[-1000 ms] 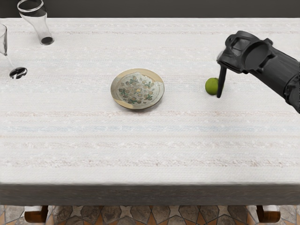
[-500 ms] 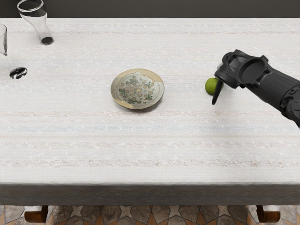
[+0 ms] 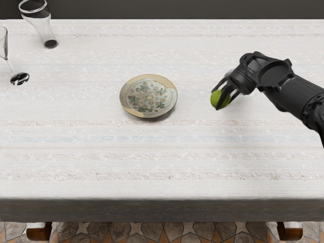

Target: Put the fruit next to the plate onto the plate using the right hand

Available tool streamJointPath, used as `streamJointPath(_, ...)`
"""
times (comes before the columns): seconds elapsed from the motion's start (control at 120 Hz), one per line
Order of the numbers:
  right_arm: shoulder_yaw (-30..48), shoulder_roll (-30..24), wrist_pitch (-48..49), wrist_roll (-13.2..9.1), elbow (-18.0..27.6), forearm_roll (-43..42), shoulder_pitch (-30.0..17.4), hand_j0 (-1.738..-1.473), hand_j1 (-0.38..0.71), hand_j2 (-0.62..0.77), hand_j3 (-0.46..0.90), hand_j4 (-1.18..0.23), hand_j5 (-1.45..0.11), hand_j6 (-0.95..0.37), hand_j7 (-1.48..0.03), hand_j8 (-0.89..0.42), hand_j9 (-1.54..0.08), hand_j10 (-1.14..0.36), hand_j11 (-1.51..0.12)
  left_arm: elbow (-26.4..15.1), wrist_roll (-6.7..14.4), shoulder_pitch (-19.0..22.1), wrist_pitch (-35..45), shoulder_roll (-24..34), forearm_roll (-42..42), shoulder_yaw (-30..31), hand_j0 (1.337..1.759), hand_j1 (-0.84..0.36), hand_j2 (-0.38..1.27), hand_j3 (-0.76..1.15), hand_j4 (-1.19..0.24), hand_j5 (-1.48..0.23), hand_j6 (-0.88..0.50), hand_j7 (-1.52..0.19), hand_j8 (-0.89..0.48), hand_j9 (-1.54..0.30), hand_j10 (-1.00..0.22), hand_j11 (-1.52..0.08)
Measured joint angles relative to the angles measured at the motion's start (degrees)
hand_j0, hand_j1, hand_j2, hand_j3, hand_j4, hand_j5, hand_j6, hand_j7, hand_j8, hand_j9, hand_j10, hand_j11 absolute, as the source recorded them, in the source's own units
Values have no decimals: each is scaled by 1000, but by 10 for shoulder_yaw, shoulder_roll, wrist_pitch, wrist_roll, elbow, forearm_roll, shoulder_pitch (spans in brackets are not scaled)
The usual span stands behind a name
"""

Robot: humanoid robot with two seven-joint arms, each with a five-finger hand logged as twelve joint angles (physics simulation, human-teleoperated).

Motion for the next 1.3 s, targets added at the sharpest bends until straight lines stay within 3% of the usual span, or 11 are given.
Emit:
streamJointPath(0.125, 63, 0, 61, 0, 0, 4, 15, -1650, 206, 267, 1, -606, -1087, -333, -1039, -287, -1083, -565, -1071, 0, 0, 0, 0, 0, 0, 0, 1658, 349, 0, 0, -1, -1, -1, -1, -1, -1, -1, -1)
streamJointPath(0.258, 126, 0, 123, 0, 1, 5, 36, -1651, 224, 341, 1, -647, -1160, -293, -1085, -249, -1144, -560, -1137, 0, 0, 0, 0, 0, 0, 0, 1658, 349, 0, 0, -1, -1, -1, -1, -1, -1, -1, -1)
streamJointPath(0.275, 132, 0, 127, 0, 1, 5, 40, -1652, 251, 437, 1, -662, -1163, -300, -1089, -260, -1147, -565, -1140, 0, 0, 0, 0, 0, 0, 0, 1658, 349, 0, 0, -1, -1, -1, -1, -1, -1, -1, -1)
streamJointPath(0.417, 180, 0, 163, 0, 3, 4, 61, -1655, 316, 561, 2, -737, -1208, -246, -1112, -220, -1181, -589, -1193, 0, 0, 0, 0, 0, 0, 0, 1658, 349, 0, 0, -1, -1, -1, 0, -1, 0, -1, 0)
streamJointPath(0.425, 181, 0, 164, 0, 3, 4, 61, -1655, 313, 493, 2, -740, -1211, -242, -1113, -216, -1183, -590, -1195, 0, 0, 0, 0, 0, 0, 0, 1658, 349, 0, 0, -1, -1, -1, 0, -1, 0, -1, 0)
streamJointPath(0.45, 185, 0, 167, 0, 3, 4, 63, -1655, 320, 535, 2, -749, -1214, -240, -1115, -220, -1188, -601, -1201, 0, 0, 0, 0, 0, 0, 0, 1658, 349, 0, 0, -1, -1, -1, 0, -1, 0, -1, 0)
streamJointPath(0.742, 191, 0, 77, 1, 1, -32, 56, -1657, 325, 571, 1, -809, -1226, -238, -1130, -224, -1224, -716, -1250, 0, 0, 0, 0, 0, 0, 0, 1658, 349, 0, 0, -1, 0, -1, 0, -1, 0, -1, 0)
streamJointPath(0.842, 192, 0, 72, 1, 27, -31, 52, -1657, 311, 570, 1, -817, -1213, -258, -1126, -229, -1211, -743, -1238, 0, 0, 0, 0, 0, 0, 0, 1658, 349, 0, 0, -1, -1, -1, 0, -1, 0, -1, 0)
streamJointPath(1.05, 189, 0, 39, 0, 42, -41, 41, -1658, -5, 210, 0, -387, -562, -178, -527, -156, -559, -362, -570, 0, 0, 0, 0, 0, 0, 0, 1658, 349, 0, 0, -1, 0, -1, 0, -1, 0, -1, 0)
streamJointPath(1.233, 176, 0, 40, 0, 43, -40, 23, -1658, -183, 81, 0, -180, -257, -95, -243, -86, -256, -170, -261, 0, 0, 0, 0, 0, 0, 0, 1658, 349, 0, 0, -1, 0, -1, 0, -1, 0, -1, 0)
streamJointPath(1.3, 209, 0, 108, 0, 46, -37, 10, -1658, -229, 59, 0, -129, -186, -68, -176, -62, -185, -122, -188, 0, 0, 0, 0, 0, 0, 0, 1658, 349, 0, 0, -1, 0, -1, 0, -1, 0, -1, 0)
